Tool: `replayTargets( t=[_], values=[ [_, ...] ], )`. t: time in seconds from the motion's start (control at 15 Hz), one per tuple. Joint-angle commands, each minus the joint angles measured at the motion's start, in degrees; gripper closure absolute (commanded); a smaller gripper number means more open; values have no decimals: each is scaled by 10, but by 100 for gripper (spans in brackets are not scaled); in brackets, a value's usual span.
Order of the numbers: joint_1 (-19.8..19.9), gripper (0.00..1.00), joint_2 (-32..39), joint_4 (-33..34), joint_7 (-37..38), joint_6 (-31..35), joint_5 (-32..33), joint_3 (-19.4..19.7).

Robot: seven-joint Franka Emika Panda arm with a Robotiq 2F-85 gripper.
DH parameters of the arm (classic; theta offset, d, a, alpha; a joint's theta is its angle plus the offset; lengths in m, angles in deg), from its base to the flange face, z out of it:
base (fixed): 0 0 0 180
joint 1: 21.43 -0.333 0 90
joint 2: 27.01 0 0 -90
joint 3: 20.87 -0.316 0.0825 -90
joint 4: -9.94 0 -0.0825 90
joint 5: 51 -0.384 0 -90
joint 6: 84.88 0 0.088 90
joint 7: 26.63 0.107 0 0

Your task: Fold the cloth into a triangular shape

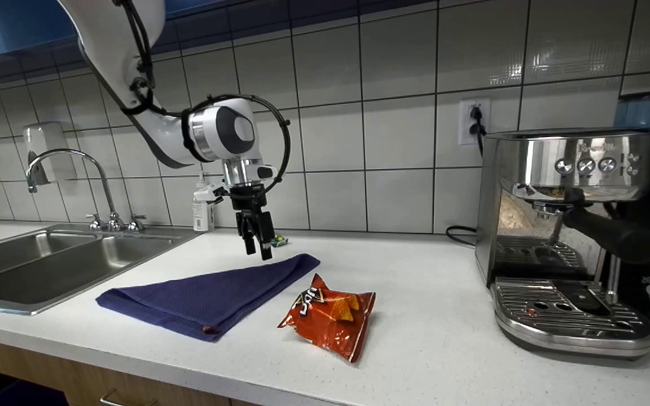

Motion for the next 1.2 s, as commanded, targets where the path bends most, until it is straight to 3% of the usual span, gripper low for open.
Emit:
replayTargets(
  t=[0.0,0.4,1.13],
  values=[
    [1,0,50,67,15,-28,-26,10],
    [4,0,104,135,24,-41,-49,29],
    [22,0,135,179,32,-65,-54,59]
  ],
)
